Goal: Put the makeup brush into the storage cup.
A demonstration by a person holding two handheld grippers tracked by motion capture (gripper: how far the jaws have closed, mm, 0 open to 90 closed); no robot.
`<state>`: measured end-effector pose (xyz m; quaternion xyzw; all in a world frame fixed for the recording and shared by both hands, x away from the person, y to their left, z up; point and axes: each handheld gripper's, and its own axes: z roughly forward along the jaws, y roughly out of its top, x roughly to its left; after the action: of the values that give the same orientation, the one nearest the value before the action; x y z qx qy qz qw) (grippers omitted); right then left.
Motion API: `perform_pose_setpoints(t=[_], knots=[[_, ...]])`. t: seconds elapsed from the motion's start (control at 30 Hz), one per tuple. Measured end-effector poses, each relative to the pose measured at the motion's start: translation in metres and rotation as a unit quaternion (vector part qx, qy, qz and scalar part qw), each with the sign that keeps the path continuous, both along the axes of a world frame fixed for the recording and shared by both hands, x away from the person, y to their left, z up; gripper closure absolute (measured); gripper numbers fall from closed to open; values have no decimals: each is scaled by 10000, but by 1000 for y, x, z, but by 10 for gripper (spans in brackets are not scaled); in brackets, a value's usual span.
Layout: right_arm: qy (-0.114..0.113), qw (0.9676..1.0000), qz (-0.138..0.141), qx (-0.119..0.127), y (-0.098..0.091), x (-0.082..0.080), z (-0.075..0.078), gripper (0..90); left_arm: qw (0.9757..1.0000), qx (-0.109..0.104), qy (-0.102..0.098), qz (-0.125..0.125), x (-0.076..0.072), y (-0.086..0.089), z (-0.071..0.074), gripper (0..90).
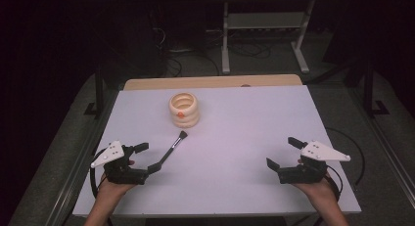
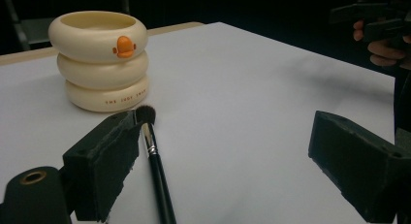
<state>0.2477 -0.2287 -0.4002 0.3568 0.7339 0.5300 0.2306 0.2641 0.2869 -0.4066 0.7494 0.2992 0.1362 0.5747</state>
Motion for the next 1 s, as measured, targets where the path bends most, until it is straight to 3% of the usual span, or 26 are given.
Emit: perform_pose_setpoints(t=[0.57, 1.0], knots=[[-45, 10000, 73, 50, 0, 1, 1, 0, 10000, 29, -32, 89, -1, 1, 2, 102], [-56, 10000, 53, 28, 1, 2, 1, 0, 9999, 73, -72, 3, 3, -5, 5, 102]])
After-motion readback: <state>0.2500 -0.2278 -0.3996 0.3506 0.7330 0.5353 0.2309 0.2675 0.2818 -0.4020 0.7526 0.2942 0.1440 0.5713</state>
